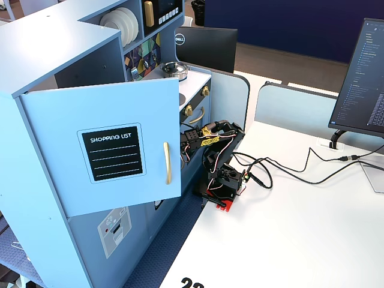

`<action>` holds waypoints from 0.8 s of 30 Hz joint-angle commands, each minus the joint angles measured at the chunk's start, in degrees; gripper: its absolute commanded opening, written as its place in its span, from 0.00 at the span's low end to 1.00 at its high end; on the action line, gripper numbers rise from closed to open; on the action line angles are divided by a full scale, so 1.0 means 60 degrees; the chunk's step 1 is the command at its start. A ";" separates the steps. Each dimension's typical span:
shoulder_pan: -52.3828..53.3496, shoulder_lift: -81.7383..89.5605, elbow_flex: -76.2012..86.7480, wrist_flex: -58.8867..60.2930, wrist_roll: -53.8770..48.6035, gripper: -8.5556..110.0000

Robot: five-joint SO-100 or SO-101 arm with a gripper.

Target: Pick up the green pineapple from the left cabinet and place it in the gray recipient

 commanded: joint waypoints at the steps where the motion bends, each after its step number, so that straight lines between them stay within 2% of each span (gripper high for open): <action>1: -0.0132 -0.0454 -0.0908 -0.0557 0.0161 0.43; 24: 0.0396 -0.2798 -0.2593 -0.1099 0.0850 0.44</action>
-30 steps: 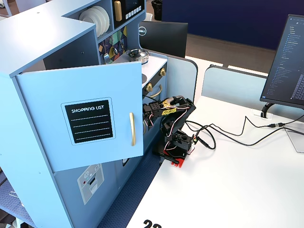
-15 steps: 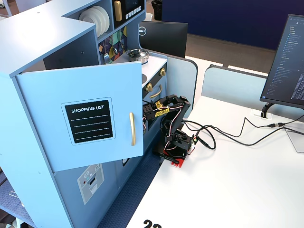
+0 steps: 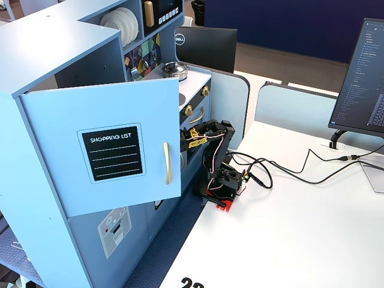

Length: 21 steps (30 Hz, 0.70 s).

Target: Pick up the green pineapple from the left cabinet and place it in the gray recipient

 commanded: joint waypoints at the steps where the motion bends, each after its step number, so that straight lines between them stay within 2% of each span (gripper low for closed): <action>1: 0.0073 -0.0146 -0.0864 -0.0278 0.0088 0.44; 15: -0.0044 -0.1919 -0.2622 -0.0278 0.0161 0.42; 16: -0.0059 -0.2036 -0.2739 -0.0278 0.0161 0.40; 17: -0.0103 -0.2109 -0.2798 -0.0278 0.0059 0.32; 18: -0.0190 -0.2139 -0.2798 -0.0249 -0.0249 0.14; 19: -0.0249 -0.2168 -0.2754 -0.0513 0.0088 0.07; 21: -0.0278 -0.2036 -0.2622 -0.0586 0.0161 0.07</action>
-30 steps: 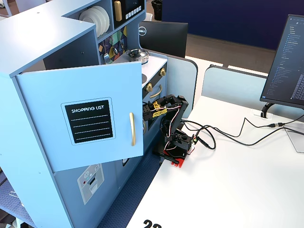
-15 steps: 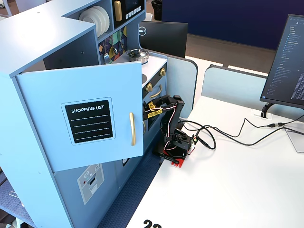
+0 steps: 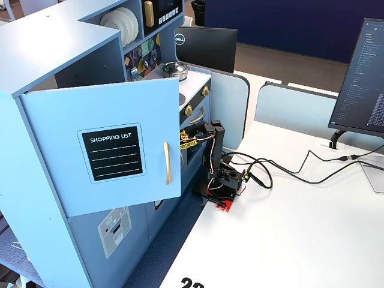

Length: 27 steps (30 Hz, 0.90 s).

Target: Pick up the green pineapple from the left cabinet and place it in the gray recipient

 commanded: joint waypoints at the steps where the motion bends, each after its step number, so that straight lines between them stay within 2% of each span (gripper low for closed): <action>1: -0.0190 0.0190 -0.0483 -0.0542 0.0161 0.07; 5: -0.0190 0.1289 0.0190 -0.0381 -0.0571 0.07; 7: -0.0117 0.2695 0.0674 0.1055 -0.1611 0.07; 10: -0.0293 0.5200 0.0981 0.3882 -0.2197 0.07; 14: -0.0146 0.7764 0.1392 0.6240 -0.2578 0.07; 22: 0.1143 1.1177 0.2344 0.6943 -0.2256 0.07; 27: 0.3809 1.1514 0.2124 0.7119 -0.1494 0.07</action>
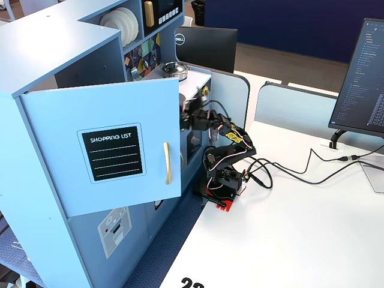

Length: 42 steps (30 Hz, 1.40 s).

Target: Pick up the green pineapple from the left cabinet and place it in the gray recipient

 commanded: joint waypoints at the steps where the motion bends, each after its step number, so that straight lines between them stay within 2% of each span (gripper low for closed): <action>1: 0.2461 0.0176 -0.0264 -0.0059 0.0820 0.07; 5: 0.3896 -0.0615 -0.0015 -0.1421 0.1392 0.07; 10: 0.4731 -0.2109 0.0469 -0.3633 0.1611 0.07; 20: 0.5625 -0.4980 -0.0278 -0.5083 0.1406 0.07; 32: 0.5977 -0.7148 -0.1421 -0.5347 0.1201 0.07; 33: 0.5962 -0.7178 -0.1362 -0.5347 0.1113 0.08; 37: 0.6079 -0.7148 -0.1128 -0.5610 0.1802 0.39; 40: 0.6138 -0.7222 -0.1143 -0.5684 0.1714 0.46; 42: 0.6182 -0.7207 -0.1216 -0.5698 0.1670 0.45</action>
